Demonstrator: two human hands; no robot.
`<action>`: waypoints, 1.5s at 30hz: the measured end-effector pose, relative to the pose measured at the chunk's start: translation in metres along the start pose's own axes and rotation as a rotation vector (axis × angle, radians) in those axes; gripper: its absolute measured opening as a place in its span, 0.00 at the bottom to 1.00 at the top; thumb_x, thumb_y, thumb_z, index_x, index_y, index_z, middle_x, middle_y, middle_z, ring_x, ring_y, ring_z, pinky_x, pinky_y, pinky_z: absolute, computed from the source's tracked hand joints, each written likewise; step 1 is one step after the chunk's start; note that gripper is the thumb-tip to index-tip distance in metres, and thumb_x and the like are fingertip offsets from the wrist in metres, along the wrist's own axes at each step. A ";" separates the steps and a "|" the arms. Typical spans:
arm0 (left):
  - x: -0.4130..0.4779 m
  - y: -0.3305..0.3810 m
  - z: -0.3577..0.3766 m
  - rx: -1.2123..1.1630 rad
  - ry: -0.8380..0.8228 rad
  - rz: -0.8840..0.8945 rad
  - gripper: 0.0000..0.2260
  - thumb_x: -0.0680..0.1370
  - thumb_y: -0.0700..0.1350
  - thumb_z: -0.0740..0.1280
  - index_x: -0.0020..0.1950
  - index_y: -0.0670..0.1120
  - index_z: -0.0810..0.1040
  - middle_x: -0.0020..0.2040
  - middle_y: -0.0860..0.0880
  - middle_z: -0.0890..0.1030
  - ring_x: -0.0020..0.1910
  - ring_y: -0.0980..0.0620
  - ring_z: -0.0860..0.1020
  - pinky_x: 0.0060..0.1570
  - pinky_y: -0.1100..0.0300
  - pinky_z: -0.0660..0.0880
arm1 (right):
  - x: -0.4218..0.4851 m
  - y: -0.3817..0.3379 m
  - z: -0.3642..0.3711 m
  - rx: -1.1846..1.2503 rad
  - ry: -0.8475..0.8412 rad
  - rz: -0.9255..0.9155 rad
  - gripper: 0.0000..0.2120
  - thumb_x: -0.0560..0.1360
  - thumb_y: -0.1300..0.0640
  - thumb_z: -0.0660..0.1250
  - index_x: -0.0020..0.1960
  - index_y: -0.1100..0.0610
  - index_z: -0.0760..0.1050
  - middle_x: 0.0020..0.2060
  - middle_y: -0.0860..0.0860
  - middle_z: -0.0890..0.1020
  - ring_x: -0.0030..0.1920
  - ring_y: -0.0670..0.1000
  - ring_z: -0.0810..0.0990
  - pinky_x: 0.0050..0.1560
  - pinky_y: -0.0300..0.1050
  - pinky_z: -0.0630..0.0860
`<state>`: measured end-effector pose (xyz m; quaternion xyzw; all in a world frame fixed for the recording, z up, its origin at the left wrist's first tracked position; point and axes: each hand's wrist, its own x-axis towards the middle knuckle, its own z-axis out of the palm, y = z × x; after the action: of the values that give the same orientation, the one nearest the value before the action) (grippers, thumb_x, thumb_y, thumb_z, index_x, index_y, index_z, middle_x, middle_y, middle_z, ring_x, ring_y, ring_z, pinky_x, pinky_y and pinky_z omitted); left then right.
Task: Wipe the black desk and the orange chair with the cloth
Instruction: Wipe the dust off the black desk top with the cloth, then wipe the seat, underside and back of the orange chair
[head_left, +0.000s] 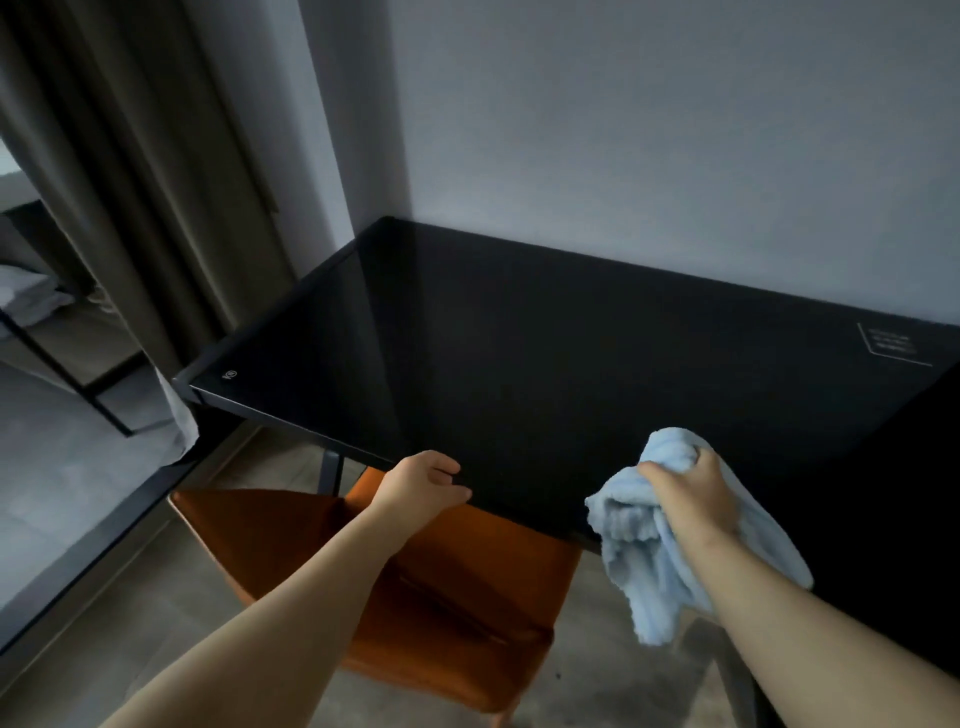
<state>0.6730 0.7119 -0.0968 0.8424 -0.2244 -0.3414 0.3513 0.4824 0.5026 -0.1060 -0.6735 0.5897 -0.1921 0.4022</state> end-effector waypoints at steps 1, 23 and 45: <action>0.007 0.001 -0.003 -0.012 0.010 -0.010 0.15 0.75 0.46 0.69 0.60 0.52 0.74 0.51 0.55 0.76 0.46 0.59 0.74 0.37 0.67 0.68 | 0.003 -0.003 0.005 -0.095 0.001 -0.037 0.24 0.69 0.49 0.69 0.61 0.56 0.68 0.51 0.57 0.78 0.50 0.58 0.77 0.53 0.57 0.74; 0.004 -0.077 -0.094 -0.013 0.206 0.047 0.15 0.78 0.46 0.64 0.64 0.53 0.71 0.49 0.52 0.80 0.39 0.58 0.77 0.31 0.70 0.67 | -0.103 -0.028 0.148 -0.412 -0.694 -0.247 0.27 0.73 0.62 0.63 0.69 0.46 0.66 0.67 0.49 0.72 0.65 0.50 0.71 0.60 0.36 0.67; -0.097 -0.154 -0.086 -0.352 0.239 -0.032 0.13 0.79 0.52 0.61 0.38 0.47 0.76 0.35 0.47 0.79 0.34 0.50 0.76 0.32 0.57 0.72 | -0.279 -0.061 0.110 -0.024 -0.558 -0.106 0.14 0.69 0.66 0.62 0.27 0.54 0.70 0.27 0.47 0.74 0.39 0.46 0.72 0.45 0.39 0.68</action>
<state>0.6929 0.9099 -0.1266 0.8061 -0.1048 -0.2783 0.5116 0.5383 0.8005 -0.0652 -0.7348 0.4224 -0.0129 0.5306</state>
